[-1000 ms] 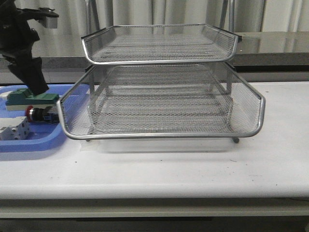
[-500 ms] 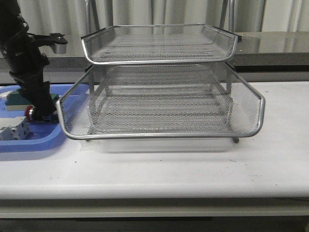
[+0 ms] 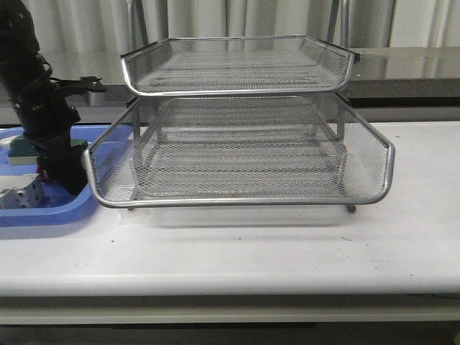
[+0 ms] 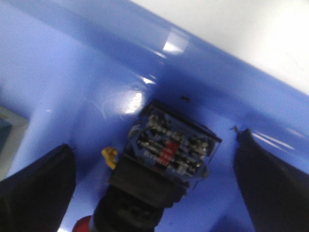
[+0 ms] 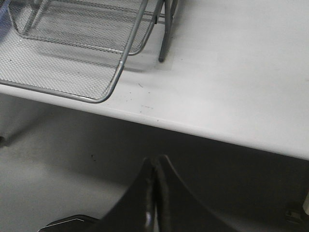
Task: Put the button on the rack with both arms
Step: 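Lower the left gripper onto the red push button and grasp it, then lift the red push button out of the blue tray with the left gripper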
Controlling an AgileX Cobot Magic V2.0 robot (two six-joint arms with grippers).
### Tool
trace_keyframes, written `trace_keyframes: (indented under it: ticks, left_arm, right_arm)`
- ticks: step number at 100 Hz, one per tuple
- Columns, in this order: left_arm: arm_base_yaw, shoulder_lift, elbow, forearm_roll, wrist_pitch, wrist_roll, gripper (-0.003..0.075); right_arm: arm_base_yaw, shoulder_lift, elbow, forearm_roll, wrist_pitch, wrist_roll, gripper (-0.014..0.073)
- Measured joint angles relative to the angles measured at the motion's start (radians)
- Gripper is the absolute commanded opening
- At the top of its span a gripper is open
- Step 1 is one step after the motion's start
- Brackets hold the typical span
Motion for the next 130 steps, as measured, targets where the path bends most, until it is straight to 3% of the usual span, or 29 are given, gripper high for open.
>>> trace_keyframes:
  ticks: [10,17,34,49,68,89,104,130]
  left_arm:
    - [0.0,0.001,-0.002,-0.004,0.002,0.0,0.0563]
    - [0.0,0.002,-0.002,-0.008,0.01,0.0,0.0477]
    - [-0.002,0.002,-0.002,-0.01,-0.004,0.0,0.0177]
    - [-0.004,0.002,-0.002,-0.003,-0.016,0.0,-0.0022]
    - [-0.008,0.002,-0.014,0.016,-0.003,0.002,-0.002]
    - [-0.008,0.005,-0.135,0.047,0.131,0.002,-0.002]
    - [-0.008,0.001,-0.242,0.043,0.146,-0.064,-0.002]
    - [-0.008,-0.097,-0.262,0.043,0.167,-0.117,-0.002]
  right_arm:
    - [0.0,0.0,0.0,0.0,0.0,0.0,-0.0071]
    - [0.0,0.0,0.0,0.0,0.0,0.0,-0.0071]
    - [0.0,0.0,0.0,0.0,0.0,0.0,-0.0071]
    - [0.0,0.0,0.0,0.0,0.0,0.0,-0.0071]
    - [0.0,0.0,0.0,0.0,0.0,0.0,-0.0071]
    - [0.0,0.0,0.0,0.0,0.0,0.0,-0.0071]
    - [0.0,0.0,0.0,0.0,0.0,0.0,-0.0071]
    - [0.0,0.0,0.0,0.0,0.0,0.0,-0.0071]
